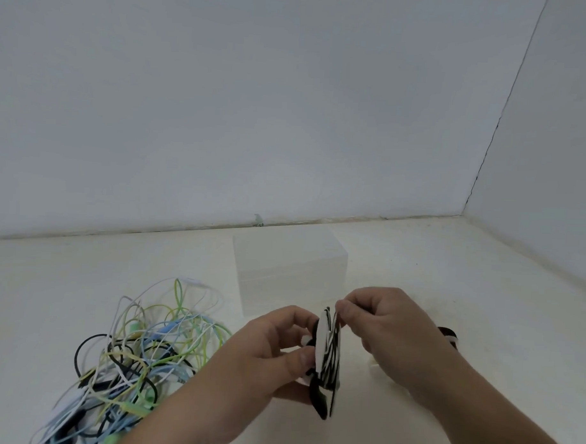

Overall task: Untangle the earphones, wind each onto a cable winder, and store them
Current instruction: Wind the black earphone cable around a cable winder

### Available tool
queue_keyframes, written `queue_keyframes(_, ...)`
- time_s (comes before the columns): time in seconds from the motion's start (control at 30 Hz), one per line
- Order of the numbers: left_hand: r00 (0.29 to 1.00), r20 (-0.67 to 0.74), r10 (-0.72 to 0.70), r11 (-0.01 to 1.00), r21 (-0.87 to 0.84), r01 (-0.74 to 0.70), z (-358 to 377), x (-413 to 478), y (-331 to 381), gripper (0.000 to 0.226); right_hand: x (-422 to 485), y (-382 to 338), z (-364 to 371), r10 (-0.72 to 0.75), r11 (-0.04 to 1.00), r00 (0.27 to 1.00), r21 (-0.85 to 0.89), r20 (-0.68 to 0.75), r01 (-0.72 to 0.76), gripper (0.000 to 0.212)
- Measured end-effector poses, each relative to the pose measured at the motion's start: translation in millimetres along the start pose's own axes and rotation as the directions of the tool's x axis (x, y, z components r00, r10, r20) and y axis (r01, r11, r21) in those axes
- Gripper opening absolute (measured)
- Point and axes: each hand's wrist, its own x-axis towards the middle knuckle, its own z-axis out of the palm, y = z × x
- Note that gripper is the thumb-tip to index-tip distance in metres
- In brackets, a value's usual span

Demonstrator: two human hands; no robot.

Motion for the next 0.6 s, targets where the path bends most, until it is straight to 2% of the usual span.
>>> queue_keyframes(0.1, 0.995, -0.071, 0.073, 0.997, 0.004, -0.073, 1, 1, 1, 0.039, 2, 3, 7, 0.045, 0.999, 0.987, -0.03, 0.152, -0.041, 0.043)
queue_keyframes(0.2, 0.966, -0.215, 0.145, 0.986, -0.046, -0.159, 0, 4, 1, 0.037, 2, 4, 16, 0.056, 0.998, 0.968, -0.04, 0.244, -0.048, 0.038)
queue_keyframes(0.27, 0.94, -0.295, 0.174, 0.977, -0.069, -0.202, -1, 5, 1, 0.031, 1, 3, 20, 0.043, 0.998, 0.95, 0.025, 0.308, -0.053, 0.035)
queue_keyframes(0.33, 0.932, -0.319, 0.172, 0.973, -0.094, -0.211, 0, 5, 3, 0.024, -1, -1, 20, 0.029, 0.999, 0.938, 0.032, 0.344, -0.042, 0.035)
queue_keyframes(0.43, 0.93, -0.338, 0.143, 0.973, -0.125, -0.195, 1, 3, 8, 0.026, -5, -6, 18, 0.047, 0.998, 0.913, -0.056, 0.406, -0.026, 0.029)
queue_keyframes(0.6, 0.896, -0.429, 0.115, 0.982, -0.088, -0.168, -2, 4, 8, 0.026, -7, -8, 18, 0.038, 0.993, 0.89, -0.115, 0.453, 0.016, 0.026)
